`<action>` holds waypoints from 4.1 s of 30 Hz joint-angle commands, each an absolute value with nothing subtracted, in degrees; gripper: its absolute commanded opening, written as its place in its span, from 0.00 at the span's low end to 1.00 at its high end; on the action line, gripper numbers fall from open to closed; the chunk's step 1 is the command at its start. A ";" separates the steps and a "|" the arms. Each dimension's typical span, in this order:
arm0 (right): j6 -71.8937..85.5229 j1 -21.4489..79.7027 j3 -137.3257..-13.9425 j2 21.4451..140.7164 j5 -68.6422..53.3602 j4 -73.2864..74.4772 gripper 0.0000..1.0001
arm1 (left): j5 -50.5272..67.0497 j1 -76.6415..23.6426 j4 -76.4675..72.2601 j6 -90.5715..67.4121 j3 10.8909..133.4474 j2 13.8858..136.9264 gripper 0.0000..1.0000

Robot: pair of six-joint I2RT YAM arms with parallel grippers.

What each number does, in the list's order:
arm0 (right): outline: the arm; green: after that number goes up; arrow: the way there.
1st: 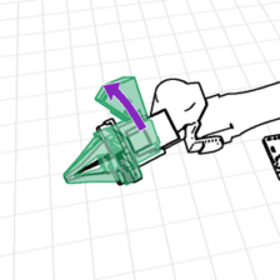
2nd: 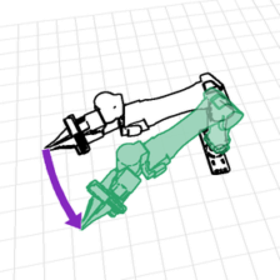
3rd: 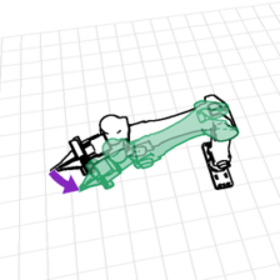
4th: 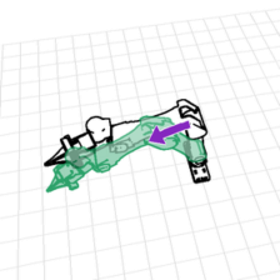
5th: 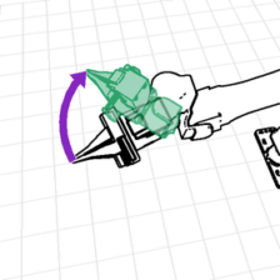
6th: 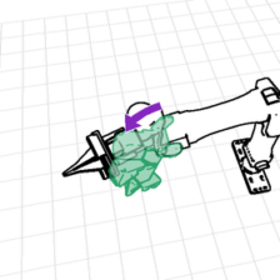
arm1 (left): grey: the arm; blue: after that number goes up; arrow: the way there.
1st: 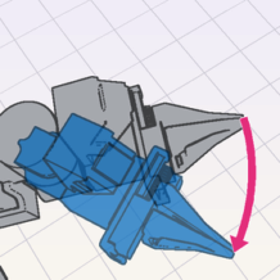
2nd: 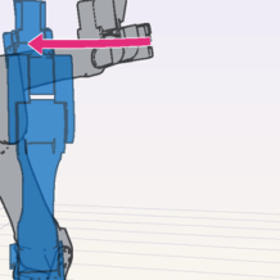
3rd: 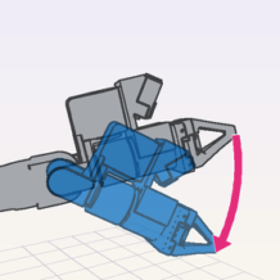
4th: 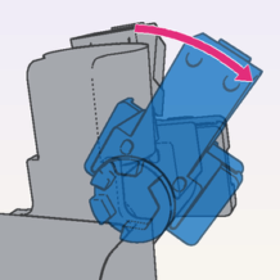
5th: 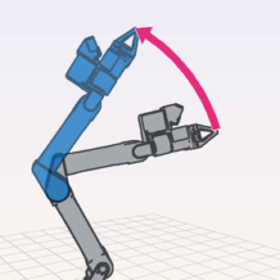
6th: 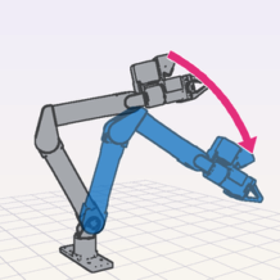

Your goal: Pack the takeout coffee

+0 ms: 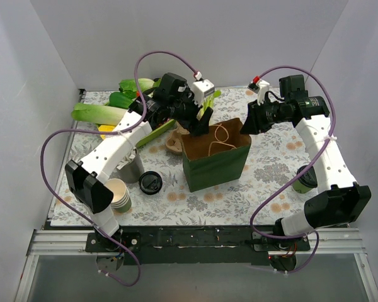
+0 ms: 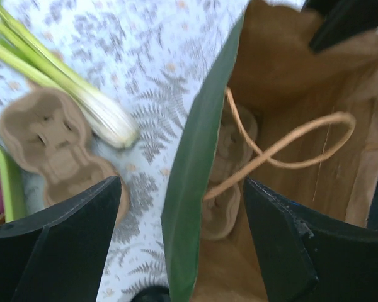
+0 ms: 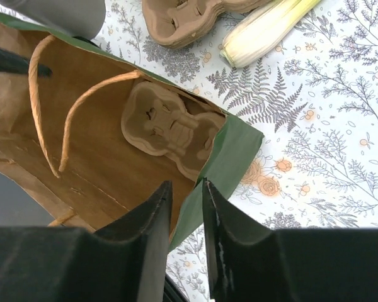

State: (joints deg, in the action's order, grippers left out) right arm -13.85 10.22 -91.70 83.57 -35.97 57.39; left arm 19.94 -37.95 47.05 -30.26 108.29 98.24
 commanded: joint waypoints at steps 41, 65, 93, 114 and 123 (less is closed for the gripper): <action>-20.03 8.18 -96.57 79.63 -39.29 68.73 0.92 | 29.72 -37.27 66.10 -31.03 129.39 109.96 0.84; -60.10 13.09 -117.34 101.60 -56.87 75.06 0.95 | 17.05 -35.24 40.60 -31.03 111.81 89.12 0.98; -57.83 14.77 -105.85 86.17 -38.95 68.75 0.01 | 13.27 -34.80 32.17 -28.48 95.19 83.59 0.98; -70.84 16.52 -62.31 45.89 -34.44 39.46 0.01 | 14.76 -34.72 28.74 -31.73 89.65 82.71 0.98; -66.20 16.79 -62.31 44.73 -35.43 40.79 0.01 | 19.59 -34.72 30.67 -33.40 90.52 83.58 0.97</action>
